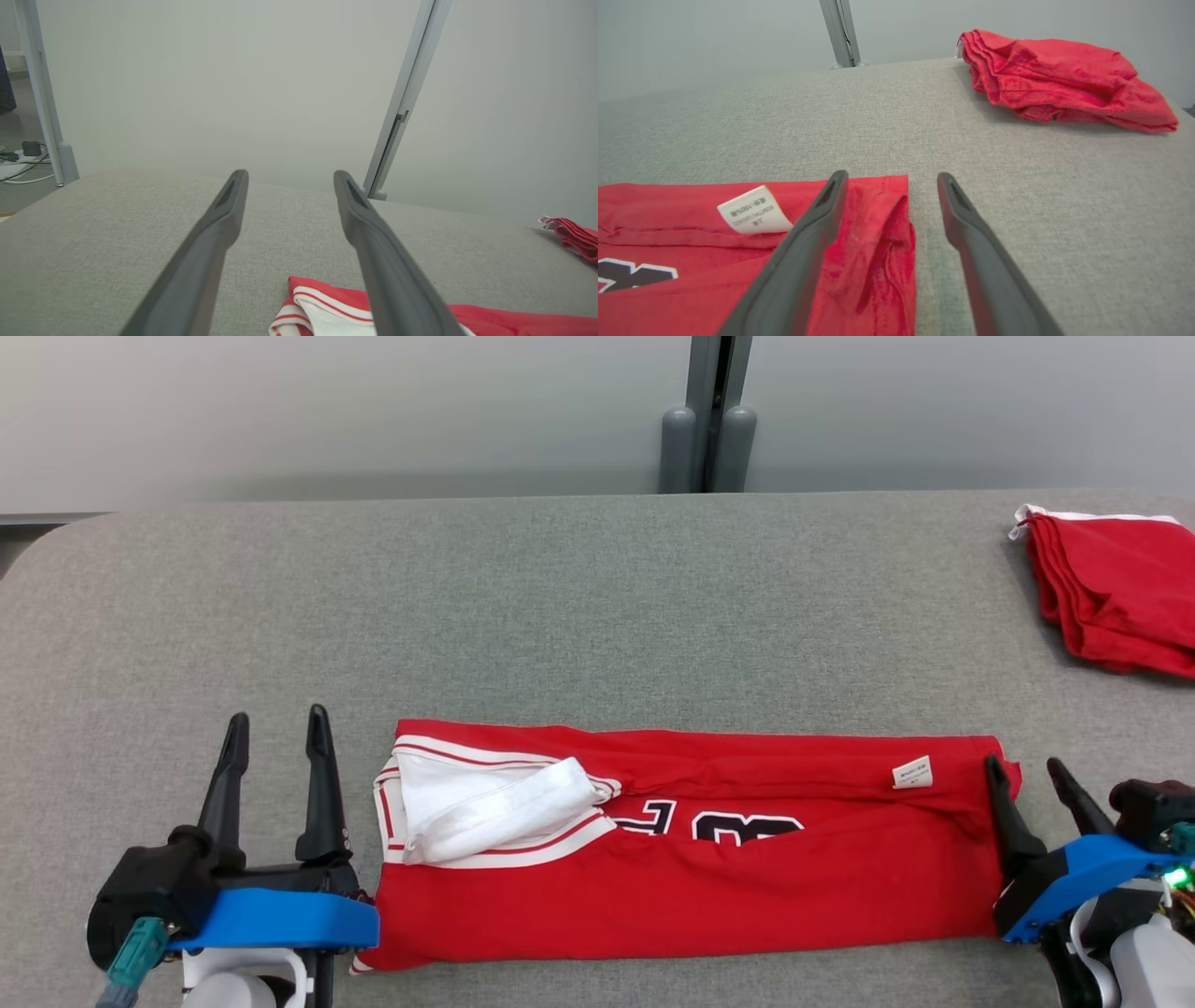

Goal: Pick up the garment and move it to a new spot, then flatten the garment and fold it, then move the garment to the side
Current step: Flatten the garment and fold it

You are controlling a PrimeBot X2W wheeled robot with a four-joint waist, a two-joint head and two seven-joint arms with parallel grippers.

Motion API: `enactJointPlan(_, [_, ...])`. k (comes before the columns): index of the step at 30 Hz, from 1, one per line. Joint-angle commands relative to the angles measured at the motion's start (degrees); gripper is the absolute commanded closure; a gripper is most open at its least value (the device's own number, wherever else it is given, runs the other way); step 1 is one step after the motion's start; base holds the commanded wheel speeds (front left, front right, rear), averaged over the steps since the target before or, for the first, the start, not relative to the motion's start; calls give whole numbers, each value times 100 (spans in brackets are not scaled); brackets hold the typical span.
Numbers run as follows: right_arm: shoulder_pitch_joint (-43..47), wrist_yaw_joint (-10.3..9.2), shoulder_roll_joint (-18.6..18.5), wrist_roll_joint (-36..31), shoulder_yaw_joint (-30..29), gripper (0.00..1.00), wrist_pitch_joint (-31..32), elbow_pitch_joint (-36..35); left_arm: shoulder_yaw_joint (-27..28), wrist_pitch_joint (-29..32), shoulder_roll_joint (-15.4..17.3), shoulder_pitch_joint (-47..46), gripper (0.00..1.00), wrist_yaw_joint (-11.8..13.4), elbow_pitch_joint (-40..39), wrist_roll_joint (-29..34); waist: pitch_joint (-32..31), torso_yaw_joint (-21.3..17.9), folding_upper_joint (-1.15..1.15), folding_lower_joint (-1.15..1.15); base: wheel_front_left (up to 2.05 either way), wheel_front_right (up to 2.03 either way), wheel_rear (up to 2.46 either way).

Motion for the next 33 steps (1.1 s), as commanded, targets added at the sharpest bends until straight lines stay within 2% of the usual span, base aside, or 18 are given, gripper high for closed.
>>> enactJointPlan(1, [-53,1,27,-13,-28,0,11,81,154,-12,-83,57,0,-84,13,109,20,11,0,0,0,0,0])
enactJointPlan(7, [-101,1,135,-38,-40,0,23,512,778,-12,-520,162,0,-445,59,592,98,38,0,0,0,0,0])
enactJointPlan(13, [-118,1,297,79,79,2,35,947,1266,-12,-825,228,0,-719,118,1037,105,23,0,0,0,0,0])
enactJointPlan(14, [-123,1,337,136,117,53,46,1012,1323,-12,-864,229,0,-763,131,1098,100,19,0,0,0,0,0])
enactJointPlan(15, [-123,1,337,136,117,53,46,1012,1323,-12,-864,229,0,-763,131,1098,100,19,0,0,0,0,0])
enactJointPlan(16, [-122,1,369,186,141,67,40,1062,1374,-12,-896,233,0,-800,138,1159,95,13,0,0,0,0,0])
enactJointPlan(17, [-118,2,383,244,177,100,46,1106,1435,-12,-930,238,0,-843,147,1214,87,5,0,0,0,0,0])
enactJointPlan(23, [-179,-4,241,609,218,100,-144,1209,1696,-13,-1065,294,0,-995,163,1491,12,-64,0,0,0,0,0])
enactJointPlan(33, [-334,-4,-435,854,-16,100,-390,1074,1885,-13,-1161,370,0,-1120,177,1757,-87,-126,0,0,0,0,0])
